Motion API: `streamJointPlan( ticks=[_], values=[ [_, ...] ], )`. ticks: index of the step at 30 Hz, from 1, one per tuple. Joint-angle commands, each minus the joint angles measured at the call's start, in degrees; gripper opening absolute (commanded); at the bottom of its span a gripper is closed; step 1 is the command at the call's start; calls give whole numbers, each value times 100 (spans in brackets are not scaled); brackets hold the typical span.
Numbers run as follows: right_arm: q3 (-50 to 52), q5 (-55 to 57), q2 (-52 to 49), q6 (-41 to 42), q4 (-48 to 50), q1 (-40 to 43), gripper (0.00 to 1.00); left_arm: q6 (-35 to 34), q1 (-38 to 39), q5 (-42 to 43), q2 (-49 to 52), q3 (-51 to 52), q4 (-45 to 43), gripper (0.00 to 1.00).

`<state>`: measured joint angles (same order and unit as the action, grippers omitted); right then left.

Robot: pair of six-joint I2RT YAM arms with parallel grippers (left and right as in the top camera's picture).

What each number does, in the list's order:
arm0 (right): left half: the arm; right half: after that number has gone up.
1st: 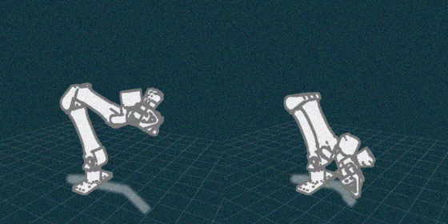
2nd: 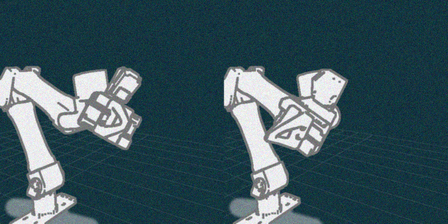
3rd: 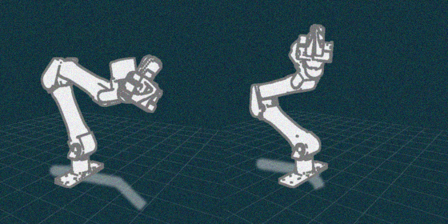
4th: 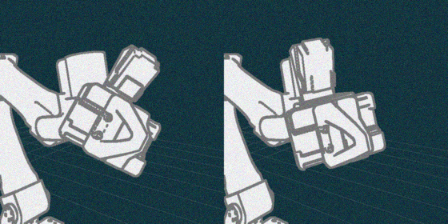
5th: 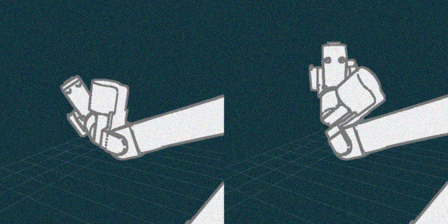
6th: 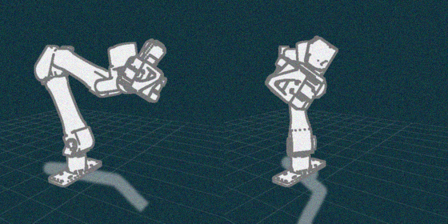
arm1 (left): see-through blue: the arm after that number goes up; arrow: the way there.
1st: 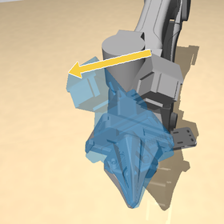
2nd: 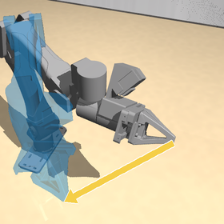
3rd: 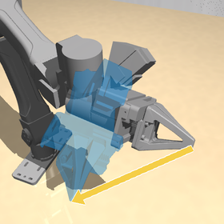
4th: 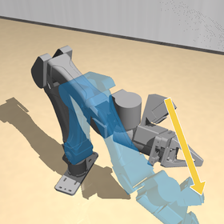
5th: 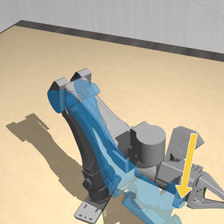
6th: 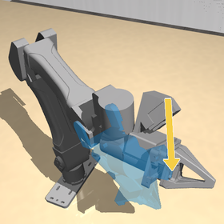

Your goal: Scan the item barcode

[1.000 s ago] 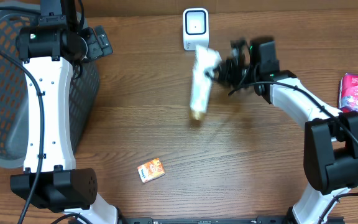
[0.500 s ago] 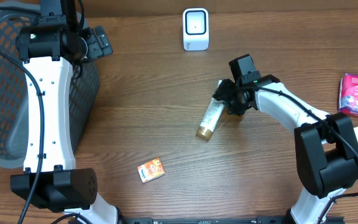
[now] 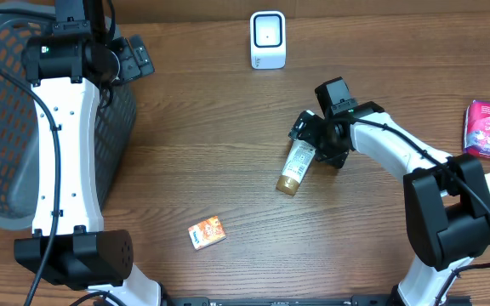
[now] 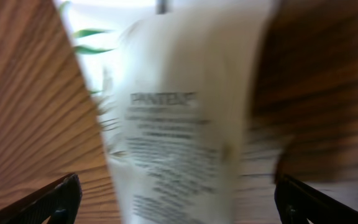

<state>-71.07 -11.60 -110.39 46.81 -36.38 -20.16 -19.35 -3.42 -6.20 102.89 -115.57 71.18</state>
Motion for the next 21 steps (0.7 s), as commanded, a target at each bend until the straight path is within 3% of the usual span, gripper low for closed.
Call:
streamJointPlan(
  ticks=[1, 5, 9, 11, 16, 19, 21],
  values=[
    [131, -367, -160, -37, 319, -284, 100, 4, 7, 26, 66, 2, 17, 100],
    [214, 170, -269, -35, 629, -457, 96, 4, 7, 26, 66, 2, 17, 100],
    [219, 345, -433, -37, 625, -455, 67, 4, 7, 24, 66, 2, 17, 100],
    [219, 387, -452, -37, 627, -435, 61, 4, 7, 26, 66, 2, 20, 100],
    [219, 452, -450, -42, 616, -424, 28, 4, 7, 24, 66, 2, 17, 100],
    [216, 452, -450, -42, 623, -424, 4, 4, 7, 26, 66, 2, 20, 100],
    [205, 450, -450, -74, 708, -424, 4, 7, 7, 24, 66, 2, 17, 100]
  ],
)
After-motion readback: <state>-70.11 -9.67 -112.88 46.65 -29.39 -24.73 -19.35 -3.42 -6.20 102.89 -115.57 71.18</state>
